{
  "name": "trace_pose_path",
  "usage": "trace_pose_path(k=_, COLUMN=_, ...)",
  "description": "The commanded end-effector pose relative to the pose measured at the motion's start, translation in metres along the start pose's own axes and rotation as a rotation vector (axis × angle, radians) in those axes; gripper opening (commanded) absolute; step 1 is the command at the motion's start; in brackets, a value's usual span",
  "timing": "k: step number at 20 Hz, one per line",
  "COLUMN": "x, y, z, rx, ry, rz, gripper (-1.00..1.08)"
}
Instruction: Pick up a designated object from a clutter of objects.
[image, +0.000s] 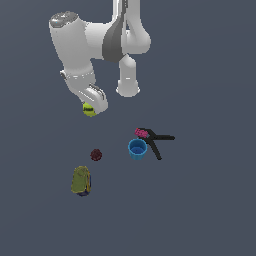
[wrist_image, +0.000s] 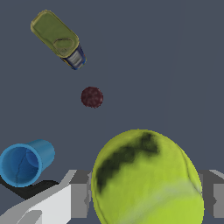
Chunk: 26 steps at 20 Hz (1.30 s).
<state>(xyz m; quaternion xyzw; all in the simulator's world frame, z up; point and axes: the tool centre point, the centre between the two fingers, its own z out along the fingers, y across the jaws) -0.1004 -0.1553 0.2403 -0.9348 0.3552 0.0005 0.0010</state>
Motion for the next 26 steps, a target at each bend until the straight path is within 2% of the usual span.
trace_pose_path(k=1, x=-0.001, y=0.012, z=-0.023, rx=-0.001, ry=0.001, rz=0.000, gripper=-1.00)
trace_pose_path(k=8, x=-0.002, y=0.040, z=-0.076, rx=-0.001, ry=0.001, rz=0.000, gripper=-1.00)
trace_pose_path(k=14, x=-0.002, y=0.055, z=-0.106, rx=-0.001, ry=0.001, rz=0.000, gripper=-1.00)
trace_pose_path(k=26, x=0.000, y=0.061, z=-0.119, rx=-0.001, ry=0.002, rz=-0.001, gripper=-1.00)
